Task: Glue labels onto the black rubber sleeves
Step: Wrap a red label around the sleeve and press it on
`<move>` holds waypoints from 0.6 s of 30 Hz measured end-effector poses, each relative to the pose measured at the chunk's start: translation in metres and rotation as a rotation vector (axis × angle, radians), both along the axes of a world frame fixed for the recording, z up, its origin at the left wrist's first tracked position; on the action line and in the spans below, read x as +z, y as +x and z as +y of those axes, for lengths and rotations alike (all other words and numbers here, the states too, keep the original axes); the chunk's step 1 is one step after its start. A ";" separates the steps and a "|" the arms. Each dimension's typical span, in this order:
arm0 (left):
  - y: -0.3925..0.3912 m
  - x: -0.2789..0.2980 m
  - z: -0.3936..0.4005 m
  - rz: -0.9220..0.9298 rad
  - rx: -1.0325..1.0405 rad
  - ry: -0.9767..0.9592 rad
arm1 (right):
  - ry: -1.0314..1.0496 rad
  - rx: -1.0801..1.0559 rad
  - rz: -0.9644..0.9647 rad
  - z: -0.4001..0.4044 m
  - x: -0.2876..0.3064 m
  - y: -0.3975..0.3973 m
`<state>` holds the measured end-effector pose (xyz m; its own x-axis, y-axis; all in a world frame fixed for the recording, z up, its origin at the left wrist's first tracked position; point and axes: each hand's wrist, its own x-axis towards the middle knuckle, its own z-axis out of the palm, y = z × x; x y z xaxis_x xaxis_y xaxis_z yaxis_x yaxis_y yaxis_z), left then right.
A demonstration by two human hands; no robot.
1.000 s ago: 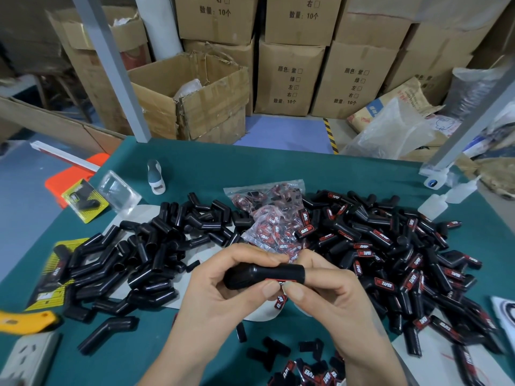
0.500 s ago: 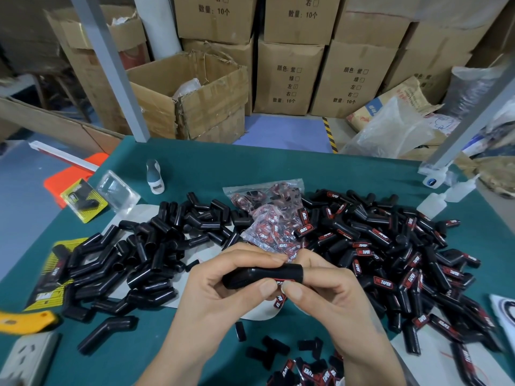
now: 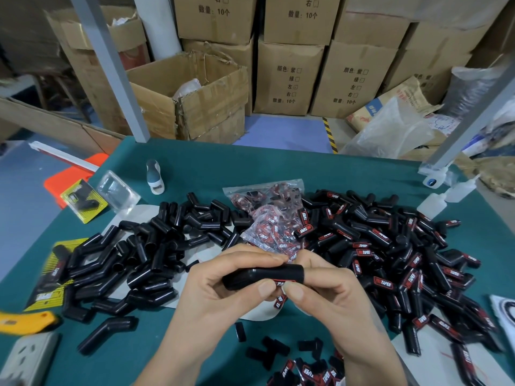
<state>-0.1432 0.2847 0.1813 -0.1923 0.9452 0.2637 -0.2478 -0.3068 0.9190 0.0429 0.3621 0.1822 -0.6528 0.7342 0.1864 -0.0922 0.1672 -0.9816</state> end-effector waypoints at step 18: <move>0.002 -0.001 0.003 0.029 0.016 0.051 | -0.025 -0.070 0.014 -0.002 -0.003 -0.008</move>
